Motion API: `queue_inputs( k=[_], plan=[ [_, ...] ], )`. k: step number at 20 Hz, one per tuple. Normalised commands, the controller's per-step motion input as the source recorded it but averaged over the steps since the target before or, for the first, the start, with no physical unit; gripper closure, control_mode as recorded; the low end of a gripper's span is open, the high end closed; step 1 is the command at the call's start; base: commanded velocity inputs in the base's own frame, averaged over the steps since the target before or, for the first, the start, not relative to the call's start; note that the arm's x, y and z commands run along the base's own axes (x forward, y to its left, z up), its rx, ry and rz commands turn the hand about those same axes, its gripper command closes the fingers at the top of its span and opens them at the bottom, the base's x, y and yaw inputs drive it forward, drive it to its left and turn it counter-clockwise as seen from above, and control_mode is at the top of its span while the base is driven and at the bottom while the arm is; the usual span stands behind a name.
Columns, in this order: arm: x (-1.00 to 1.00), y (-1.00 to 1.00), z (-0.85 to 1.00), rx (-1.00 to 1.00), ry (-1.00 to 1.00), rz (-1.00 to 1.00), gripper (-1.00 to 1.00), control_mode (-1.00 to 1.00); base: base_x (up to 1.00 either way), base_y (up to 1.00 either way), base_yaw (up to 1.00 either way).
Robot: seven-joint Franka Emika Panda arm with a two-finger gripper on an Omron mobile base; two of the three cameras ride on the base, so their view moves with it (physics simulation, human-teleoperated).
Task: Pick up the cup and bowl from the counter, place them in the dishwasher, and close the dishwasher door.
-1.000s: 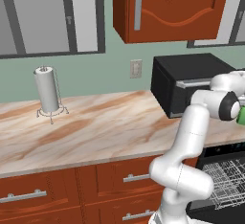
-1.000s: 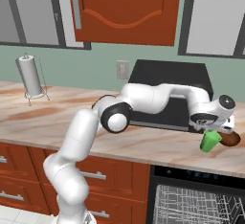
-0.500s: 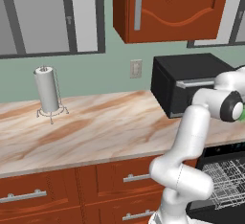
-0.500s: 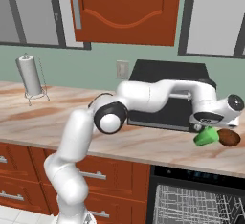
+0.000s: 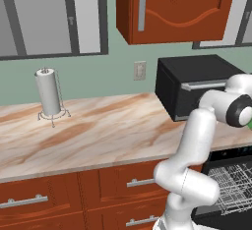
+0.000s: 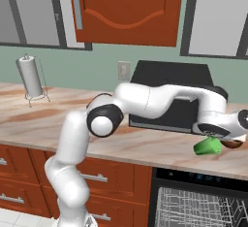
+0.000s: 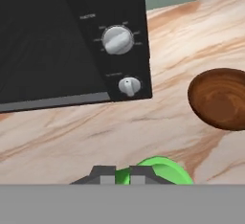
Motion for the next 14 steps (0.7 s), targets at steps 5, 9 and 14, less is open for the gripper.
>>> queue_inputs(
  k=[5, 9, 14],
  plan=[
    [-0.25, 0.14, -0.13, 0.03, 0.0, -0.32, 1.0, -1.0, 0.0, 0.0, 0.0],
    [-0.24, 0.25, -0.41, 0.0, 0.0, -0.3, 1.0, -1.0, 0.0, 0.0, 0.0],
    [-0.43, 0.08, -0.33, 0.18, 0.0, -0.24, 1.0, -1.0, 0.0, 0.0, 0.0]
  ],
)
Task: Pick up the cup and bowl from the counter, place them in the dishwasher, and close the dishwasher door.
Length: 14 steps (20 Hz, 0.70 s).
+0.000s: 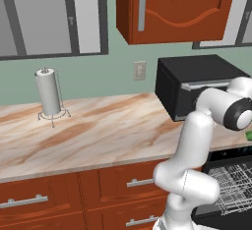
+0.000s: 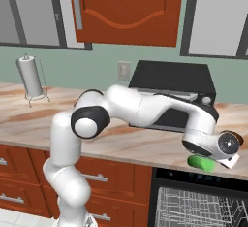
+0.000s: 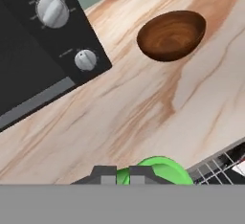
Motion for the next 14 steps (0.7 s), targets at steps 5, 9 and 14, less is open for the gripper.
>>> queue_inputs(
  k=[5, 9, 14],
  plan=[
    [-0.41, -0.02, -0.1, 0.55, 0.0, -0.14, 1.0, -1.0, 0.0, 0.0, 0.0],
    [-0.4, -0.08, -0.31, 0.52, 0.0, -0.14, 1.0, -1.0, 0.0, 0.0, 0.0],
    [-0.23, -0.01, -0.61, 0.18, 0.01, -0.15, 1.0, -1.0, 0.0, 0.0, 0.0]
  ],
)
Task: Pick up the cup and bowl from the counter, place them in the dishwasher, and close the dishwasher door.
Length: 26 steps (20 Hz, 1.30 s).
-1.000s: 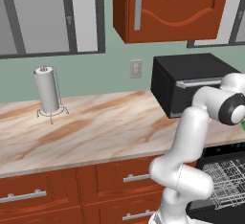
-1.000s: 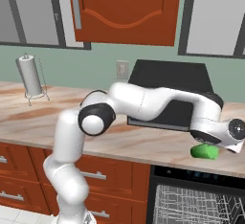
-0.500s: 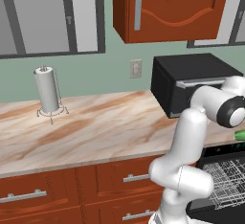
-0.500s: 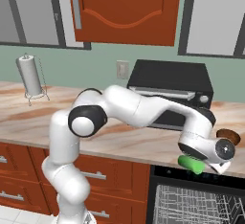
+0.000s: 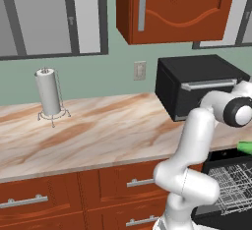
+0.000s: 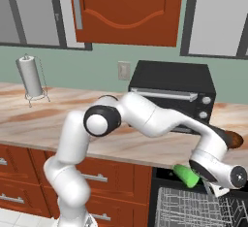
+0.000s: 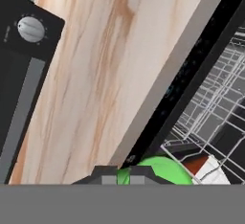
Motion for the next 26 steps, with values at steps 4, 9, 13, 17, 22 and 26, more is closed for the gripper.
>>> queue_inputs(
  k=[4, 9, 13, 17, 22, 26],
  plan=[
    [-0.12, 0.02, -0.71, -0.06, 0.0, -0.13, 1.0, -1.0, 0.0, 0.0, 0.0],
    [-0.08, 0.02, -0.5, -0.09, 0.0, -0.11, 1.0, -1.0, 0.0, 0.0, 0.0],
    [-0.15, 0.0, -0.51, -0.08, 0.0, -0.07, 1.0, -1.0, 0.0, 0.0, 0.0],
    [-0.05, 0.0, -0.55, -0.1, 0.0, -0.05, 1.0, -1.0, 0.0, 0.0, 0.0],
    [-0.08, 0.0, -0.53, -0.03, 0.0, -0.02, 1.0, -1.0, 0.0, 0.0, 0.0],
    [-0.23, 0.0, -0.51, -0.02, 0.0, 0.0, 1.0, -1.0, 0.0, 0.0, 0.0]
  ],
)
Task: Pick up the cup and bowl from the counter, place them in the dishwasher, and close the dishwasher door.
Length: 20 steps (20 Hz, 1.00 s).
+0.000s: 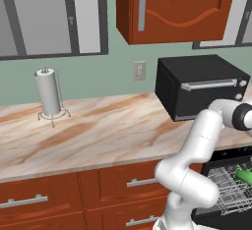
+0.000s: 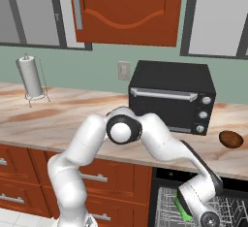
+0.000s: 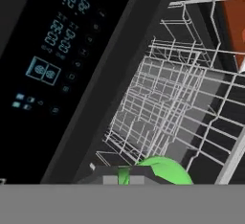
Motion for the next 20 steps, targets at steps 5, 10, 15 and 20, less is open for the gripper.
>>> queue_inputs(
  k=[5, 10, 15, 20],
  plan=[
    [-0.11, 0.0, -0.47, -0.03, 0.0, 0.0, 1.0, -1.0, 0.0, 0.0, 0.0],
    [-0.14, 0.0, -0.46, -0.05, 0.0, 0.0, 1.0, -1.0, 0.0, 0.0, 0.0],
    [-0.12, 0.0, -0.4, -0.07, 0.0, 0.0, 1.0, -1.0, 0.0, 0.0, 0.0],
    [-0.13, 0.0, -0.33, -0.08, 0.0, 0.0, -1.0, -1.0, 0.0, 0.0, 0.0]
  ],
)
